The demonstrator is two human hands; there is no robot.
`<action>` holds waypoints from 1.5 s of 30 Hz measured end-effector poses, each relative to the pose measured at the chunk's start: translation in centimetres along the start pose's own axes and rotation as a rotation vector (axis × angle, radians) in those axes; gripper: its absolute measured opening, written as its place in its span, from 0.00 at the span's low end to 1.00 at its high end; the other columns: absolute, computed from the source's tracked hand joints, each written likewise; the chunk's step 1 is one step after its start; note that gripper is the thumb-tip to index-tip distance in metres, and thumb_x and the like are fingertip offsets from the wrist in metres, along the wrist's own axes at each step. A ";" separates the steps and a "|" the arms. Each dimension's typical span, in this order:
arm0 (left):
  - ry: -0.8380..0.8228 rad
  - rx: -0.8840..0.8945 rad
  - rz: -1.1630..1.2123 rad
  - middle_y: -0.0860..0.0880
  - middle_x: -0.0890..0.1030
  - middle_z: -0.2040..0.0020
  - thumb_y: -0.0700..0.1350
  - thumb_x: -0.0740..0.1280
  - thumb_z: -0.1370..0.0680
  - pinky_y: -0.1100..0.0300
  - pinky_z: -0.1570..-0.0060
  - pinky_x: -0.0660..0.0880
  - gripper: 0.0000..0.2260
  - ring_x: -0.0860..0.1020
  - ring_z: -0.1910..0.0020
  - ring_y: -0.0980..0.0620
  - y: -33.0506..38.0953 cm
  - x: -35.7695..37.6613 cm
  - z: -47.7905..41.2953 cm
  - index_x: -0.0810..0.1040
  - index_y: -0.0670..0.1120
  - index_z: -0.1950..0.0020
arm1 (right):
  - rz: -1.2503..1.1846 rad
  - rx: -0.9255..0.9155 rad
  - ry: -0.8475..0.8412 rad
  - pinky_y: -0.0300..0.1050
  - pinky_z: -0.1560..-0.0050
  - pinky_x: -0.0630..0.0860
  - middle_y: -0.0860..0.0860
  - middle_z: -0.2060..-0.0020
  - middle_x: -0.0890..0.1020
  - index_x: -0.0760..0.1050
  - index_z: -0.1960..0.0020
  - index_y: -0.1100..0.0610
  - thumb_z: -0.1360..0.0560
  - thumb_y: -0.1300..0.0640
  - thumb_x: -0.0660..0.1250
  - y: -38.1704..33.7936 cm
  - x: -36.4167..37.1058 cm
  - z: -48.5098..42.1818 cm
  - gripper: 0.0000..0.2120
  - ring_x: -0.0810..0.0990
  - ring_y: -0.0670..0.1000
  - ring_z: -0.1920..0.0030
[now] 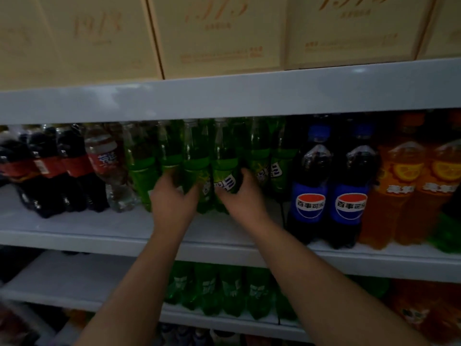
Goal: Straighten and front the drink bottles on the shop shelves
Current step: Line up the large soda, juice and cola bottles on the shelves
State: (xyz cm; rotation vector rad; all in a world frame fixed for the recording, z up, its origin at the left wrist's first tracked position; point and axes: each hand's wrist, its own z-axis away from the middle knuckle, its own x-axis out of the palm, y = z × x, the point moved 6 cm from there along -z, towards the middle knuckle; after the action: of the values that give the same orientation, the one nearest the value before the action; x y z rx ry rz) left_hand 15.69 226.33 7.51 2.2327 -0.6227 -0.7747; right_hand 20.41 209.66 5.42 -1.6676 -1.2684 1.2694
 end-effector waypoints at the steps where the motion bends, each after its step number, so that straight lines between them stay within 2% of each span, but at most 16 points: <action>1: -0.043 0.031 -0.005 0.51 0.80 0.47 0.48 0.74 0.29 0.62 0.52 0.70 0.20 0.78 0.48 0.51 0.2 0.8 -0.3 0.76 0.45 0.40 | 0.016 0.010 0.013 0.43 0.43 0.72 0.52 0.39 0.76 0.66 0.32 0.56 0.31 0.52 0.74 0.2 0.5 -0.9 0.31 0.75 0.51 0.39; 6: -0.067 0.009 -0.143 0.43 0.81 0.44 0.55 0.76 0.33 0.52 0.53 0.77 0.29 0.79 0.47 0.42 -0.6 2.6 -1.6 0.72 0.43 0.38 | -0.016 -0.017 0.113 0.38 0.47 0.68 0.51 0.39 0.77 0.67 0.33 0.54 0.32 0.53 0.75 0.7 1.3 -1.8 0.31 0.75 0.50 0.41; 10: -0.073 0.034 -0.110 0.43 0.81 0.44 0.53 0.76 0.31 0.56 0.54 0.75 0.26 0.80 0.47 0.42 -0.8 2.5 -1.9 0.73 0.43 0.39 | -0.075 -0.019 0.052 0.36 0.47 0.69 0.45 0.42 0.76 0.64 0.31 0.49 0.30 0.58 0.73 1.0 0.2 -0.6 0.31 0.73 0.42 0.45; 13: -0.158 0.097 -0.040 0.46 0.81 0.43 0.52 0.74 0.29 0.62 0.53 0.70 0.24 0.79 0.46 0.47 -0.7 2.2 -1.7 0.73 0.44 0.38 | -0.106 -0.022 -0.032 0.22 0.58 0.68 0.32 0.50 0.73 0.63 0.33 0.40 0.29 0.57 0.73 1.1 -1.5 1.1 0.31 0.73 0.29 0.52; 15: -0.277 0.119 0.042 0.51 0.80 0.41 0.52 0.73 0.28 0.63 0.48 0.70 0.25 0.77 0.45 0.54 -0.8 2.2 -1.3 0.72 0.47 0.34 | -0.133 -0.013 -0.073 0.21 0.59 0.69 0.30 0.50 0.73 0.62 0.35 0.34 0.29 0.58 0.72 1.3 -2.5 2.1 0.31 0.72 0.25 0.52; 18: -0.510 0.075 0.294 0.58 0.78 0.38 0.48 0.72 0.26 0.59 0.40 0.72 0.24 0.76 0.39 0.59 -0.9 2.7 -0.2 0.71 0.54 0.32 | -0.169 -0.022 -0.097 0.28 0.48 0.71 0.31 0.44 0.75 0.62 0.31 0.36 0.27 0.60 0.70 1.6 -3.4 3.2 0.33 0.74 0.30 0.45; 21: -0.689 0.003 0.548 0.62 0.80 0.42 0.42 0.70 0.26 0.64 0.44 0.76 0.21 0.77 0.40 0.62 -0.3 3.3 1.0 0.72 0.61 0.38 | -0.171 -0.047 -0.088 0.36 0.40 0.71 0.37 0.38 0.75 0.59 0.27 0.40 0.26 0.63 0.69 1.4 -3.9 4.3 0.35 0.73 0.36 0.39; 23: -0.739 -0.024 0.624 0.60 0.80 0.42 0.42 0.69 0.27 0.65 0.47 0.76 0.21 0.77 0.40 0.59 -0.2 3.6 1.4 0.72 0.60 0.38 | -0.172 -0.060 -0.059 0.32 0.40 0.69 0.37 0.36 0.73 0.57 0.26 0.41 0.25 0.64 0.68 1.0 -4.2 4.8 0.36 0.71 0.34 0.38; 25: -0.769 -0.056 0.689 0.57 0.81 0.41 0.43 0.69 0.28 0.63 0.46 0.76 0.21 0.77 0.40 0.57 -0.3 3.9 1.5 0.73 0.59 0.37 | -0.156 -0.089 -0.026 0.22 0.46 0.67 0.31 0.38 0.70 0.56 0.26 0.40 0.25 0.65 0.67 0.6 -4.5 5.3 0.37 0.68 0.26 0.41; 27: -0.790 -0.079 0.736 0.55 0.81 0.40 0.43 0.69 0.29 0.59 0.43 0.76 0.22 0.77 0.39 0.54 -0.4 4.3 1.8 0.73 0.57 0.37 | -0.138 -0.109 0.006 0.20 0.47 0.65 0.27 0.40 0.68 0.54 0.27 0.37 0.25 0.66 0.67 0.4 -4.7 5.7 0.38 0.66 0.24 0.41; 31: -0.813 -0.111 0.807 0.50 0.79 0.38 0.41 0.68 0.28 0.50 0.36 0.72 0.23 0.75 0.36 0.49 0.0 5.1 2.6 0.70 0.52 0.34 | -0.088 -0.124 0.079 0.35 0.34 0.66 0.39 0.32 0.69 0.52 0.24 0.42 0.25 0.67 0.66 -0.1 -5.2 6.6 0.39 0.67 0.36 0.34; 34: -0.841 -0.099 0.788 0.53 0.80 0.39 0.39 0.71 0.27 0.55 0.41 0.76 0.25 0.77 0.38 0.52 0.8 5.8 3.4 0.69 0.54 0.33 | -0.030 -0.138 0.144 0.45 0.29 0.64 0.43 0.30 0.67 0.49 0.23 0.44 0.25 0.66 0.65 -0.4 -5.4 6.9 0.40 0.66 0.40 0.31; 36: -0.813 -0.052 0.721 0.58 0.81 0.42 0.38 0.73 0.29 0.63 0.47 0.77 0.27 0.79 0.41 0.57 1.0 6.1 3.7 0.68 0.57 0.35 | 0.048 -0.155 0.192 0.45 0.29 0.62 0.44 0.29 0.65 0.46 0.23 0.45 0.25 0.65 0.66 -0.7 -5.4 7.0 0.41 0.64 0.42 0.30; 40: -0.785 -0.111 0.771 0.55 0.81 0.42 0.40 0.77 0.34 0.58 0.47 0.78 0.32 0.79 0.42 0.53 0.5 6.4 3.7 0.68 0.57 0.35 | 0.197 -0.237 0.322 0.35 0.28 0.53 0.48 0.24 0.56 0.41 0.22 0.48 0.23 0.61 0.65 -0.8 -5.0 8.6 0.40 0.55 0.44 0.26; 42: -0.800 -0.139 0.801 0.53 0.82 0.43 0.38 0.76 0.35 0.56 0.48 0.78 0.32 0.80 0.42 0.51 0.4 6.7 3.4 0.69 0.57 0.36 | 0.219 -0.361 0.402 0.32 0.29 0.52 0.50 0.24 0.55 0.46 0.22 0.53 0.24 0.63 0.64 -0.8 -5.0 10.2 0.37 0.53 0.45 0.25; 45: -0.840 -0.222 0.897 0.49 0.83 0.45 0.33 0.73 0.36 0.54 0.50 0.78 0.32 0.80 0.44 0.47 0.4 7.4 3.0 0.70 0.53 0.37 | 0.142 -0.510 0.468 0.39 0.29 0.60 0.51 0.26 0.61 0.57 0.25 0.55 0.26 0.65 0.63 0.0 -5.2 12.9 0.32 0.59 0.50 0.26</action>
State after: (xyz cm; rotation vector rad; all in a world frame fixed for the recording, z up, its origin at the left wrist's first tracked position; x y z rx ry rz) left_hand 18.84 220.18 3.46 1.1229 -1.6669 -1.1673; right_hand 7.85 204.19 3.12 -2.2792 -1.2526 0.5826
